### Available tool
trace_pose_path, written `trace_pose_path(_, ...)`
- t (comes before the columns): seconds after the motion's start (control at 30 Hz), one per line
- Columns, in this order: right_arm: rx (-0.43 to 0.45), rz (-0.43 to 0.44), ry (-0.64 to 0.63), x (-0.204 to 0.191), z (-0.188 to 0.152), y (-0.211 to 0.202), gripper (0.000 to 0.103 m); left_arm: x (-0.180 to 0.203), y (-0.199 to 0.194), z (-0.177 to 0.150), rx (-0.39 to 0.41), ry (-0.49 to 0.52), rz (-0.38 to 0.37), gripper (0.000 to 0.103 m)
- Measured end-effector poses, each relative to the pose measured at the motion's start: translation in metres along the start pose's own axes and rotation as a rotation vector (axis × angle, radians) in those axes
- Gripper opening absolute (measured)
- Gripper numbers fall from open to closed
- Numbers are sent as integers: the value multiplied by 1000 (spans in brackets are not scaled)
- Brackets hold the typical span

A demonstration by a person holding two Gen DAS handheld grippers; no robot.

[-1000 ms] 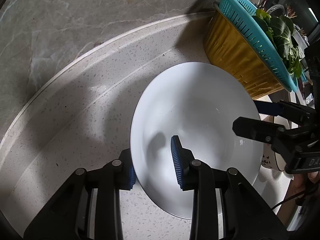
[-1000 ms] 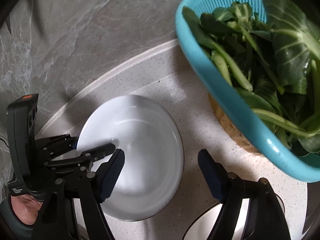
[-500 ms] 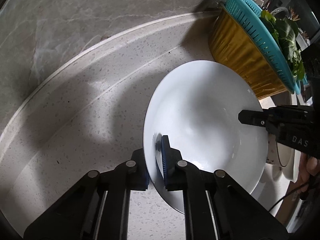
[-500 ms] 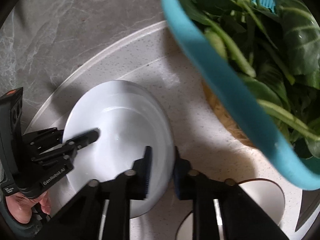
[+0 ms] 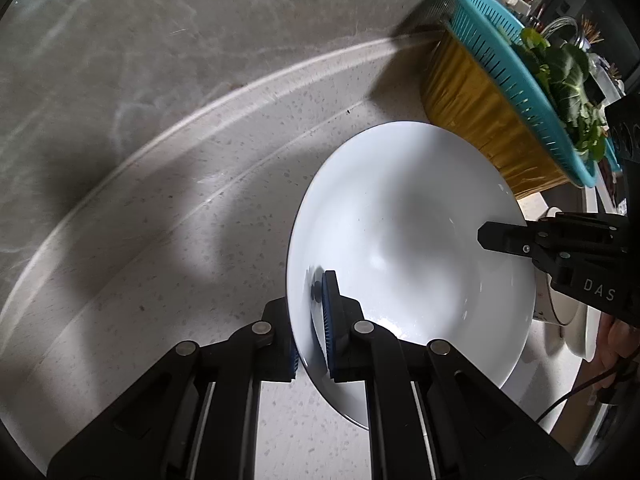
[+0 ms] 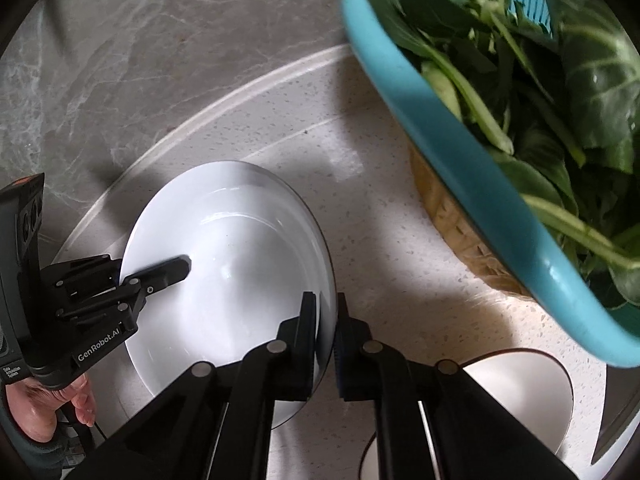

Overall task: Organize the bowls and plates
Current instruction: 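Lift the white bowl with both grippers and set it beside the plate stack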

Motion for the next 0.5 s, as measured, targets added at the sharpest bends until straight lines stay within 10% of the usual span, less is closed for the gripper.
trace_pose_path(0.5, 64, 29, 32, -10, -58, -56, 10, 47, -50, -56, -16, 103, -29, 9)
Point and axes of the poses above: each gripper's, at about its wrist camera, not at the fingertips, and y roughly the way its jaws point, x to its right, z to its top, the point moved 2 cm from there along y, roughly the way its jaws point, and after that the axes turned 3 degrees about -y, right-handed, at the moved point
